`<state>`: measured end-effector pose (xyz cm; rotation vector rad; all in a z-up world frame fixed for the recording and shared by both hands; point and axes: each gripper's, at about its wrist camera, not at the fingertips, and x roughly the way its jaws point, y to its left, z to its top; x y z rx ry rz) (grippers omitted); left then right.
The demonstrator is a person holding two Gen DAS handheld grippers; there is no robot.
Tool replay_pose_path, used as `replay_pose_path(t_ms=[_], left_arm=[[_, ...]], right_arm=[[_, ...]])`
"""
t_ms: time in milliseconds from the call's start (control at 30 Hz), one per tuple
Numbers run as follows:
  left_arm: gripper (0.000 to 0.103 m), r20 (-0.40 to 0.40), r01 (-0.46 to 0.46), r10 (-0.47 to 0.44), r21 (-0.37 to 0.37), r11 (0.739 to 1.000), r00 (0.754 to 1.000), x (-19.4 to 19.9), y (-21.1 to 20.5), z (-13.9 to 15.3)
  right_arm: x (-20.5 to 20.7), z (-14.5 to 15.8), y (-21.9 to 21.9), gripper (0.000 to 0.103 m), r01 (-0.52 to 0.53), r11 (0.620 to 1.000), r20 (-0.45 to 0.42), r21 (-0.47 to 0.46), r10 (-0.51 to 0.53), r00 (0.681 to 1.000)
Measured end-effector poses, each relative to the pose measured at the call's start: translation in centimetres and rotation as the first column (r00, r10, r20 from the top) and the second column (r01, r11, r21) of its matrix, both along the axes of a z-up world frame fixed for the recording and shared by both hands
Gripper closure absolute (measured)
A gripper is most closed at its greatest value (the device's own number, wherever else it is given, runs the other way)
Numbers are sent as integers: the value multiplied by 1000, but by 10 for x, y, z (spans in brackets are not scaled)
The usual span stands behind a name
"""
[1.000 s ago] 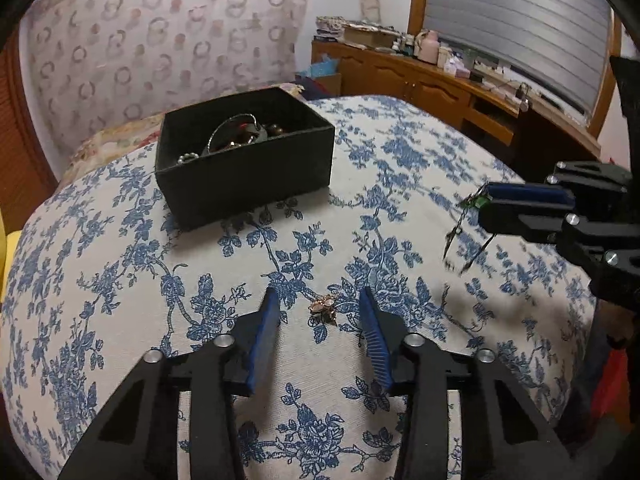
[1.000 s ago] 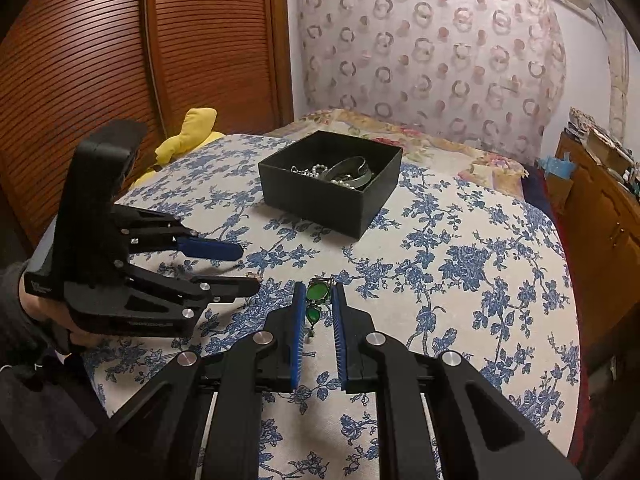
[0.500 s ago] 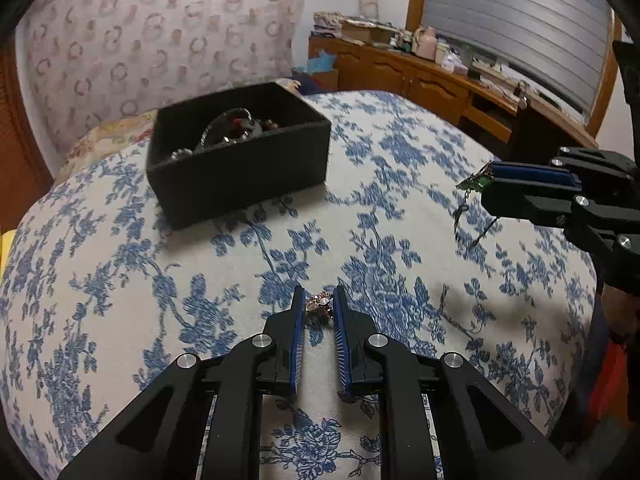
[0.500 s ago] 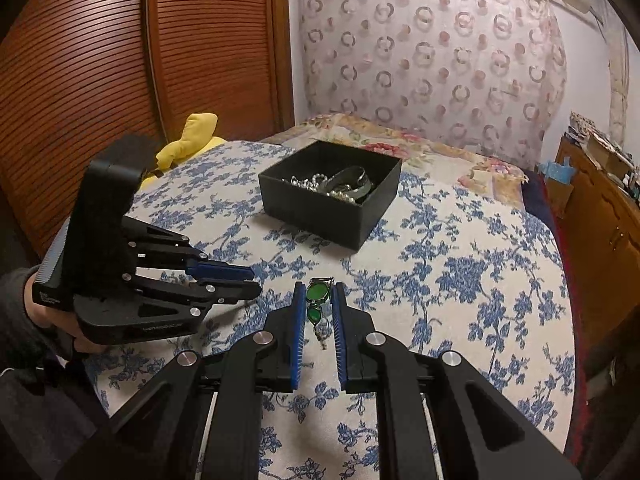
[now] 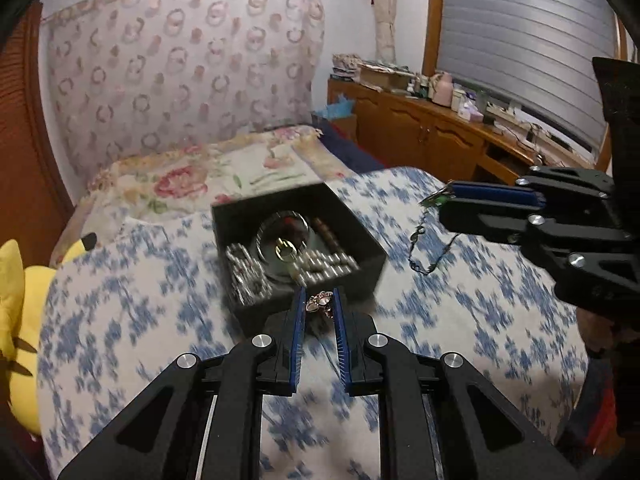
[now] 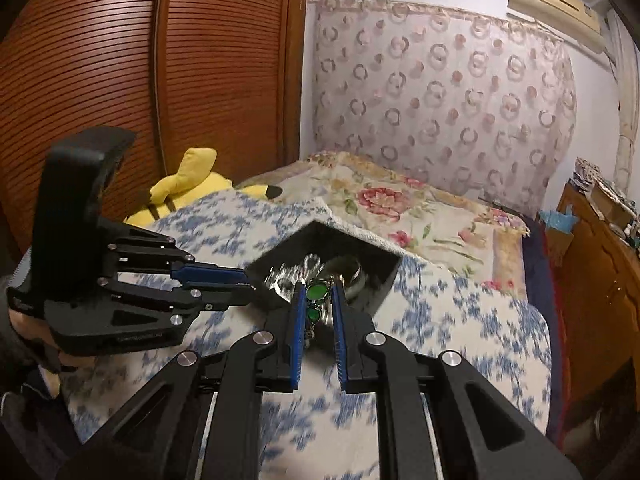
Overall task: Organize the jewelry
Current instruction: 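Lower the charm and pendant into the box with both tools and release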
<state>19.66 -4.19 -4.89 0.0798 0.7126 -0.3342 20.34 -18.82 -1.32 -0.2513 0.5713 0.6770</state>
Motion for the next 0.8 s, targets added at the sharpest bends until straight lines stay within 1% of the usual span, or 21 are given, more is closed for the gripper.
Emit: replay_pose_path(t_ms=[133, 333, 600, 700, 800], left_arm=[[90, 7, -15, 15, -11, 1000, 1000, 20, 5, 6], [90, -6, -43, 43, -18, 999, 999, 54, 15, 1], [90, -34, -61, 60, -15, 998, 998, 92, 23, -10], [90, -35, -61, 60, -12, 998, 998, 102, 21, -10], [90, -26, -65, 65, -5, 998, 998, 108, 20, -10]], right_arm=[[32, -4, 11, 88, -5, 1000, -25, 3, 5, 1000], [66, -22, 22, 88, -10, 1000, -70, -6, 9, 997], [84, -40, 23, 87, -7, 1000, -126, 8, 8, 992], [87, -43, 23, 82, 2, 1000, -132, 3, -1, 991], [89, -43, 19, 81, 6, 1000, -139, 16, -4, 990]])
